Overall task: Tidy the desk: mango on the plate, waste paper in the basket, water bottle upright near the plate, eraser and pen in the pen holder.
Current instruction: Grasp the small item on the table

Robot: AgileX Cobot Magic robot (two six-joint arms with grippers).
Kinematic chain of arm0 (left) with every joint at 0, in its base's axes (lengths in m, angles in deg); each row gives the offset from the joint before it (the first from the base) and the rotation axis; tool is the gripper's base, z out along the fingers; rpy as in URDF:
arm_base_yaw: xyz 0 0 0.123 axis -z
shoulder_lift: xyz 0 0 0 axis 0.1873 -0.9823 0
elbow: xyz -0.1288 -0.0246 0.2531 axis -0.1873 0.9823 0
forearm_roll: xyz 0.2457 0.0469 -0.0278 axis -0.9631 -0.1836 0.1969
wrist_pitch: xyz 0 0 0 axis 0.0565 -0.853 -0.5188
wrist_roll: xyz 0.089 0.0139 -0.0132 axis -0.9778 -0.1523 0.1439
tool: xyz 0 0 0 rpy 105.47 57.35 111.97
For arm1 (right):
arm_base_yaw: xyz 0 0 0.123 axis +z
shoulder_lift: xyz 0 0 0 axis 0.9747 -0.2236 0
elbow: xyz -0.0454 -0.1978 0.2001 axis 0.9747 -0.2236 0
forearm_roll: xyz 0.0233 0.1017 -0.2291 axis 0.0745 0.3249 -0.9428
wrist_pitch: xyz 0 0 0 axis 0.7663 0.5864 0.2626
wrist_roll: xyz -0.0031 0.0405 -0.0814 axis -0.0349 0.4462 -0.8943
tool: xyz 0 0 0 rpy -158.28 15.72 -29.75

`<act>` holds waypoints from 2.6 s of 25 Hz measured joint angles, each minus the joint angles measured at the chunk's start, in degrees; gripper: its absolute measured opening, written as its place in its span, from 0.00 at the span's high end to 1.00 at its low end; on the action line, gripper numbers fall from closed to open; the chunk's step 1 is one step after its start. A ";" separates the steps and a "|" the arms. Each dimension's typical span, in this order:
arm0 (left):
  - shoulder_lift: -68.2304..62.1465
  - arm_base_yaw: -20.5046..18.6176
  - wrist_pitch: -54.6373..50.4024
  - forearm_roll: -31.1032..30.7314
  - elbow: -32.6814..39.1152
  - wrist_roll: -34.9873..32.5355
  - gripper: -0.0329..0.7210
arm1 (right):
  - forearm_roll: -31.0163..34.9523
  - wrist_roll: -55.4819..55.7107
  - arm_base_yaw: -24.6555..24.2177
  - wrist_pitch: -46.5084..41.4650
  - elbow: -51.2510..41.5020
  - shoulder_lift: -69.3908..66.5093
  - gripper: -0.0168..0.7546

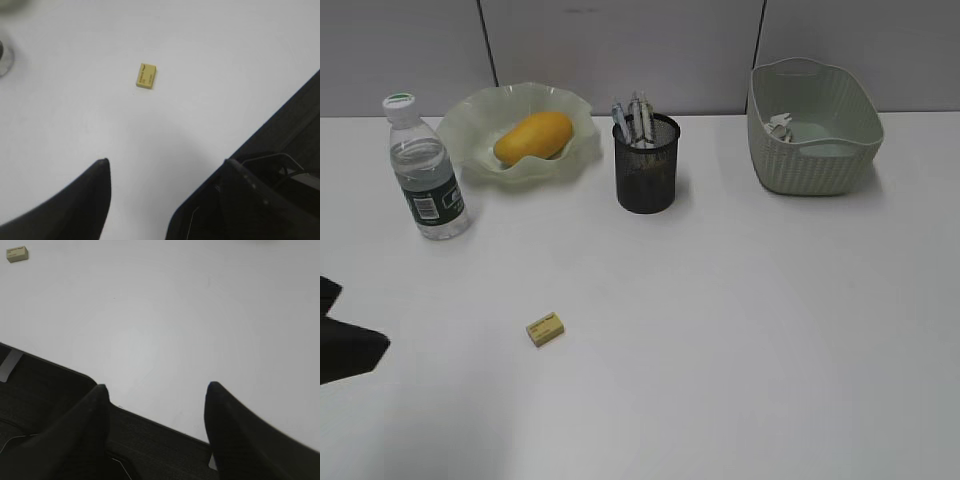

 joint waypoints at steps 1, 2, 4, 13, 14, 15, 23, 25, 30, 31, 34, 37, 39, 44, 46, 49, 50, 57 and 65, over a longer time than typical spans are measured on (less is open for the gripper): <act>-2.80 0.00 0.31 0.00 -0.51 -0.26 0.27 | 0.05 0.00 0.00 0.02 0.00 0.00 0.36; -5.40 0.00 0.55 0.00 -1.27 -0.53 0.27 | 0.01 0.00 0.00 0.02 0.00 0.00 0.36; -10.33 0.00 0.88 0.00 -3.06 -0.83 0.27 | 0.13 -0.06 0.00 0.06 0.00 0.00 0.36; -30.91 0.00 1.71 0.05 -12.77 -2.18 0.27 | 0.13 -0.06 0.00 0.13 0.00 0.00 0.36; -33.17 0.00 1.32 0.05 -14.33 -2.32 0.27 | 0.13 -0.06 0.00 0.13 0.00 0.00 0.36; -35.37 0.00 1.16 0.05 -15.55 -2.40 0.27 | 0.13 -0.06 0.00 0.13 0.00 0.00 0.36; -48.86 0.00 0.84 -0.06 -21.94 -5.01 0.26 | 0.13 -0.06 0.00 0.13 0.00 0.00 0.36; -51.32 0.00 0.84 -0.28 -23.56 -5.35 0.26 | 0.13 -0.06 0.00 0.15 0.00 0.00 0.36; -55.98 0.00 0.84 -1.74 -27.46 -5.59 0.26 | 0.13 -0.06 0.00 0.15 0.00 0.00 0.36; -56.71 0.00 0.84 -1.79 -28.11 -5.59 0.26 | 0.13 -0.06 0.00 0.15 0.00 0.00 0.36; -59.07 0.95 1.31 -2.79 -28.96 -5.59 0.26 | 0.13 -0.06 0.00 0.15 0.00 0.00 0.36; -60.97 2.14 2.09 -4.31 -29.10 -5.59 0.26 | 0.13 -0.06 0.00 0.15 0.00 0.00 0.36; -62.15 2.37 2.60 -4.42 -29.28 -5.59 0.26 | 0.13 -0.06 0.00 0.20 0.00 0.00 0.36; -63.29 2.37 4.31 -5.94 -29.64 -5.59 0.26 | 0.13 -0.06 0.00 0.20 0.00 0.00 0.36; -63.33 2.37 4.81 -6.28 -29.64 -5.59 0.27 | 0.13 -0.06 0.00 0.20 0.00 0.00 0.36; -64.30 2.37 5.10 -6.39 -29.89 -5.59 0.27 | 0.13 -0.06 0.00 0.20 0.00 0.00 0.36; -64.85 2.37 5.02 -6.52 -30.25 -5.59 0.28 | 0.13 -0.06 0.00 0.20 0.00 0.00 0.36; -66.74 2.37 1.24 -7.72 -33.60 -4.98 0.43 | 0.13 -0.06 0.00 0.20 0.00 0.11 0.36; -66.99 2.21 0.03 -8.13 -34.22 -4.94 0.69 | 0.13 -0.06 0.00 0.20 0.00 0.11 0.36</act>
